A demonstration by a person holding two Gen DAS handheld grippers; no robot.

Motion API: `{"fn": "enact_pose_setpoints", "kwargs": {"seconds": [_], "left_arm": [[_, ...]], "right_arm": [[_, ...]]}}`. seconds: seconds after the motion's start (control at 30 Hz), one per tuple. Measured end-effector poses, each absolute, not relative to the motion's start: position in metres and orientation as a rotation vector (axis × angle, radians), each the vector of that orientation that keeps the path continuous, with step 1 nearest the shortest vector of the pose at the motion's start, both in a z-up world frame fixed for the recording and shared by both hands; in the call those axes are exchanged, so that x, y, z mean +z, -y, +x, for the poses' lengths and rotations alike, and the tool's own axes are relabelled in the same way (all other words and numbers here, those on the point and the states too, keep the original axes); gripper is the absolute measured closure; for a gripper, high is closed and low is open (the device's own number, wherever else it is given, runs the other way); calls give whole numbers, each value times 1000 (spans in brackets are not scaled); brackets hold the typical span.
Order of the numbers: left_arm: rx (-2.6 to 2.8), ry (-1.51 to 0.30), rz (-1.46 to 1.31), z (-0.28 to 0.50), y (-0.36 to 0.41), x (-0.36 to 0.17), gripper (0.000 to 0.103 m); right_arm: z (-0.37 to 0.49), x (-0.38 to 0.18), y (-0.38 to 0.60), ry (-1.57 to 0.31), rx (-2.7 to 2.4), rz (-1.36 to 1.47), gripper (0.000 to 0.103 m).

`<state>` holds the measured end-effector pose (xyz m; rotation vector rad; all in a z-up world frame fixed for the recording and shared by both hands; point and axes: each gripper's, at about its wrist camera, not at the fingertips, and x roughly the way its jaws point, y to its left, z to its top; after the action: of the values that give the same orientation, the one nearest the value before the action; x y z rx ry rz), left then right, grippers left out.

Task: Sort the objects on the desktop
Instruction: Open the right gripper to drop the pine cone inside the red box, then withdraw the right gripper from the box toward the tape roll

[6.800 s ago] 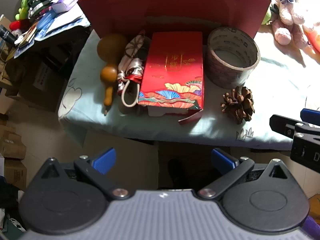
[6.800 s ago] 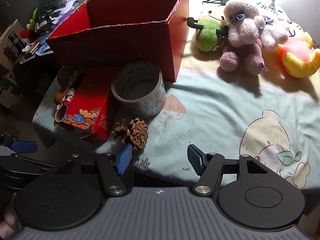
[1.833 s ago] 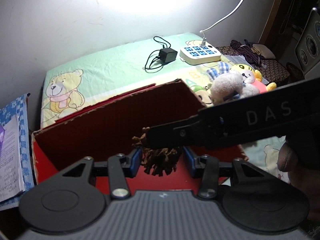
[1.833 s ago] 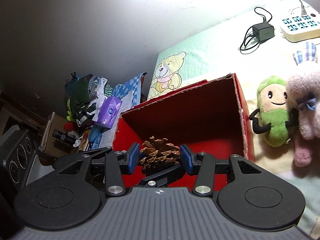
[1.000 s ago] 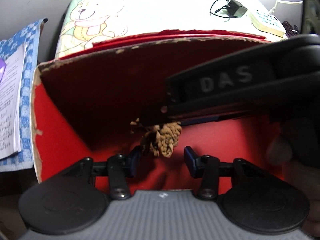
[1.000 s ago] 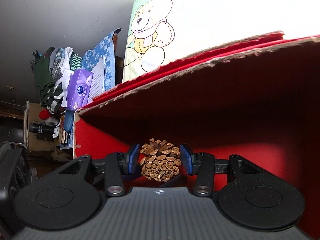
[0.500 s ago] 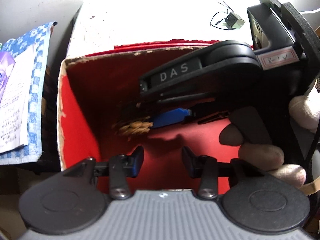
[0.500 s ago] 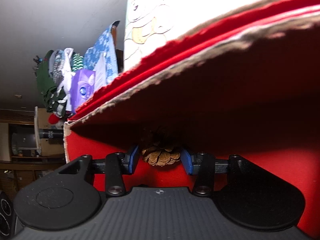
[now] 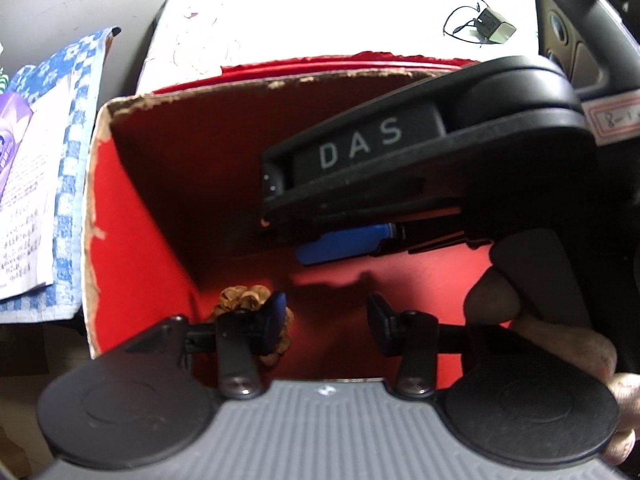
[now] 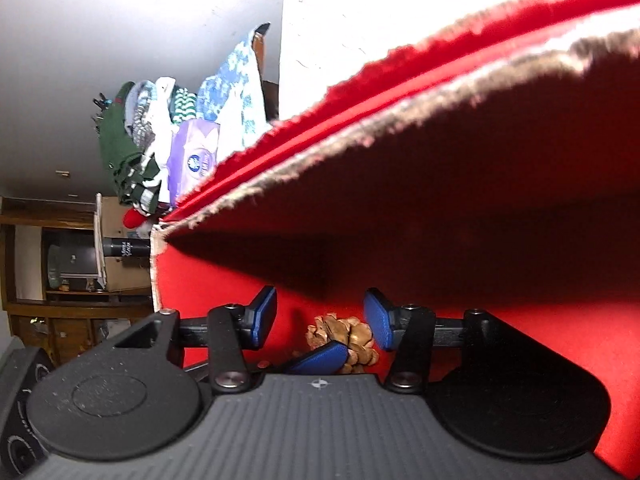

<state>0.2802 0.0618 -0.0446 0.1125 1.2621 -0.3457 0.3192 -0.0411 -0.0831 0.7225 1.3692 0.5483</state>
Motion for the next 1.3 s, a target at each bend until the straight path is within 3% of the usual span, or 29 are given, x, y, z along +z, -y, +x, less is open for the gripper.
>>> {"fn": "enact_pose_setpoints", "kwargs": {"seconds": [0.9,1.3], "left_arm": [[-301,-1181,150,261,-46,-26,49],[-289,-1174,171,269,-80,-34,49]], "right_arm": [[293,-45,68,-1196,283,537,54],[276,-35,71,-1099,144,525,54]]}}
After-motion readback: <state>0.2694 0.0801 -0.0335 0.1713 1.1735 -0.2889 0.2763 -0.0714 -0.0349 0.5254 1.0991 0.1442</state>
